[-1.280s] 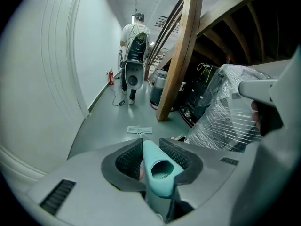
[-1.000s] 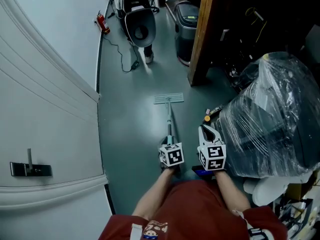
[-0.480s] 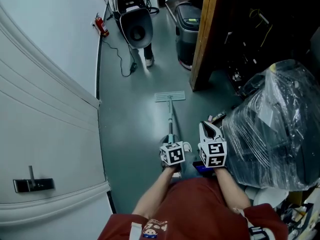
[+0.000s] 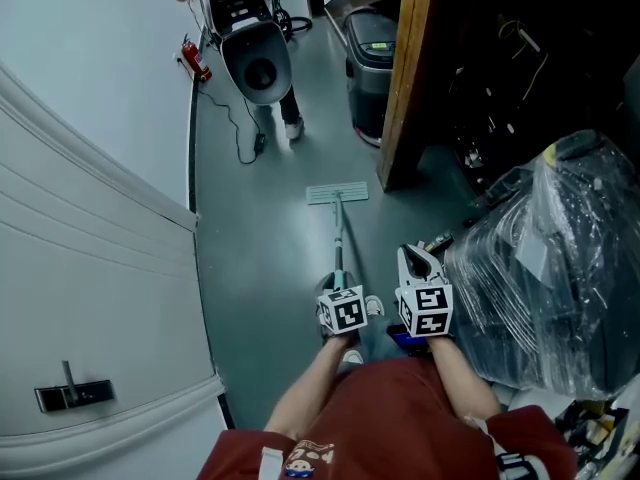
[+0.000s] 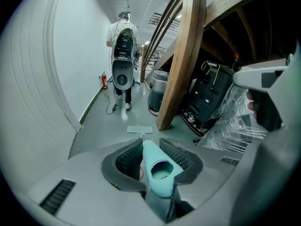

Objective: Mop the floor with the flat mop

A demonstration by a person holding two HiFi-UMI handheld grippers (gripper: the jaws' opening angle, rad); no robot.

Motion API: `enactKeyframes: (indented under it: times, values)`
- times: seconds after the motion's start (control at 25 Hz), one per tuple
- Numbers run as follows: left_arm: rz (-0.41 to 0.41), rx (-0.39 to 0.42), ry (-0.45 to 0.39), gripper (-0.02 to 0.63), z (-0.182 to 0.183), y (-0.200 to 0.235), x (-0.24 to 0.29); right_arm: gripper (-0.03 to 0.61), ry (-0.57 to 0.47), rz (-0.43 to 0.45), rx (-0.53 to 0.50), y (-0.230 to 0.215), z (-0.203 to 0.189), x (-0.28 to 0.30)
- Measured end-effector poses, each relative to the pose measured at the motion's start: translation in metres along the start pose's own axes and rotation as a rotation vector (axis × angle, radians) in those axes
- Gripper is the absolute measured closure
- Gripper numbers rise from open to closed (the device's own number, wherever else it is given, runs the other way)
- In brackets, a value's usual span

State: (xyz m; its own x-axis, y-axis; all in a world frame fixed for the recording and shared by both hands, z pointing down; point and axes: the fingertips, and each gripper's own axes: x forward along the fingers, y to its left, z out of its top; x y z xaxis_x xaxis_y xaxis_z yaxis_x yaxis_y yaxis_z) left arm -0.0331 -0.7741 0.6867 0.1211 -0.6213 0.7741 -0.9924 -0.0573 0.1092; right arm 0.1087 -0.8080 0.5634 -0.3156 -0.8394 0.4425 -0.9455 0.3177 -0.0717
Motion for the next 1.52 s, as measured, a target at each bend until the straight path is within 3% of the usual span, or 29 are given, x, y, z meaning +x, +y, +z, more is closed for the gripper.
enactKeyframes:
  times: [0.48, 0.84, 1.28, 1.52]
  values:
    - [-0.001, 0.004, 0.012, 0.486, -0.005, 0.006, 0.003, 0.558, 0.009, -0.007, -0.006, 0.004, -0.002, -0.002]
    - [-0.004, -0.037, 0.052, 0.488, -0.054, 0.012, -0.02, 0.558, -0.003, -0.021, -0.018, 0.019, -0.017, -0.046]
    - [-0.015, -0.037, -0.014, 0.488, -0.107, 0.019, -0.087, 0.558, -0.03, -0.031, -0.04, 0.065, -0.049, -0.137]
    - [-0.017, -0.043, -0.021, 0.488, -0.143, 0.011, -0.119, 0.558, -0.014, -0.049, -0.035, 0.069, -0.076, -0.184]
